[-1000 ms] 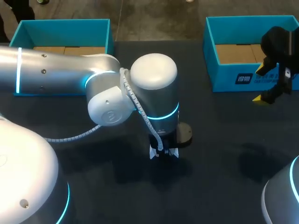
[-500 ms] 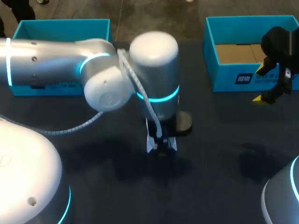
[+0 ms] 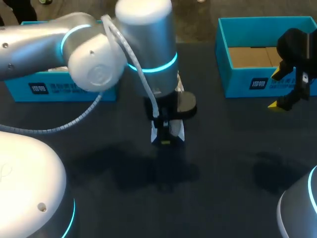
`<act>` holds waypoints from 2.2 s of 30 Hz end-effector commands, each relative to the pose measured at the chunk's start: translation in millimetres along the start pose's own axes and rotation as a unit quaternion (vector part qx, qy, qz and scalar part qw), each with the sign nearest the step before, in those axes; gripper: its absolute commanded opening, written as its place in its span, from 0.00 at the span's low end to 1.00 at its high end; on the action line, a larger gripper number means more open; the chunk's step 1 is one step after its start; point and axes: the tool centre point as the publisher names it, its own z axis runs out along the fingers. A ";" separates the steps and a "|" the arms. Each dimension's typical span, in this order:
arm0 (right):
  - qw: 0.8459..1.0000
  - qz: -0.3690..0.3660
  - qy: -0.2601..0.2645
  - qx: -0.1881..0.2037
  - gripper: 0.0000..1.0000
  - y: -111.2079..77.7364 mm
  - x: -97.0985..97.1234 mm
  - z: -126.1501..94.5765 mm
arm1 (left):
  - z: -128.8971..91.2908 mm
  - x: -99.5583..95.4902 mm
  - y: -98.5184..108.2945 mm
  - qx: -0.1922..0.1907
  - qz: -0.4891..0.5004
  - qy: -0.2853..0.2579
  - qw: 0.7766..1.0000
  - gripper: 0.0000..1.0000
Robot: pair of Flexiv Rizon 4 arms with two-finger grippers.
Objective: Take the shoe out of the shoebox, open the shoe tongue, remove and reinsert the insole, then place the shoe into the shoebox
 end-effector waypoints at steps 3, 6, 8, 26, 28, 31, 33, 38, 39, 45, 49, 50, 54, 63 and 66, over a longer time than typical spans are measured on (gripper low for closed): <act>1.000 0.001 0.002 0.003 1.00 2.4 -2.6 1.1 | -67.7 6.4 8.4 -0.004 0.009 -0.023 1.000 0.00; 1.000 0.001 0.002 0.003 1.00 2.4 -2.6 1.1 | -78.2 7.7 7.8 -0.009 0.012 -0.034 0.999 0.00; 1.000 0.001 0.002 0.003 1.00 2.4 -2.6 1.1 | -82.6 7.9 7.7 -0.013 0.010 -0.045 0.999 0.00; 1.000 0.001 0.002 0.003 1.00 2.4 -2.6 1.1 | -83.3 8.4 8.4 -0.016 0.015 -0.043 0.999 0.00; 1.000 0.001 0.002 0.003 1.00 2.4 -2.6 1.1 | -86.7 8.2 14.2 -0.014 0.028 -0.032 0.999 0.00; 1.000 0.001 0.002 0.003 1.00 2.4 -2.6 1.1 | -95.2 6.9 27.2 -0.008 0.046 -0.019 0.999 0.00; 1.000 0.001 0.002 0.003 1.00 2.4 -2.6 1.1 | -99.8 4.0 36.7 -0.007 0.049 -0.017 0.999 0.00; 1.000 0.001 0.002 0.003 1.00 2.4 -2.6 1.1 | -109.4 -8.1 65.9 -0.005 0.059 0.011 0.998 0.00; 1.000 0.001 0.002 0.003 1.00 2.4 -2.6 1.1 | -110.3 -11.6 72.4 -0.011 0.058 0.013 0.998 0.00; 1.000 0.001 0.002 0.003 1.00 2.4 -2.6 1.1 | -116.2 -29.7 115.9 -0.006 0.047 0.034 0.998 0.00; 1.000 0.001 0.002 0.003 1.00 2.4 -2.6 1.1 | -119.6 -39.4 142.6 -0.011 0.034 0.032 0.999 0.00; 1.000 0.001 0.002 0.003 1.00 2.4 -2.6 1.1 | -120.3 -42.1 149.5 -0.010 0.036 0.038 0.999 0.00; 1.000 0.001 0.002 0.003 1.00 2.4 -2.6 1.1 | -124.6 -53.9 174.6 -0.015 0.031 0.043 0.998 0.00; 1.000 0.001 0.002 0.003 1.00 2.4 -2.6 1.1 | -134.0 -85.3 220.6 -0.035 0.035 0.044 0.998 0.00; 1.000 0.001 0.002 0.003 1.00 2.4 -2.6 1.1 | -132.6 -98.8 234.6 -0.046 0.048 0.046 0.997 0.00</act>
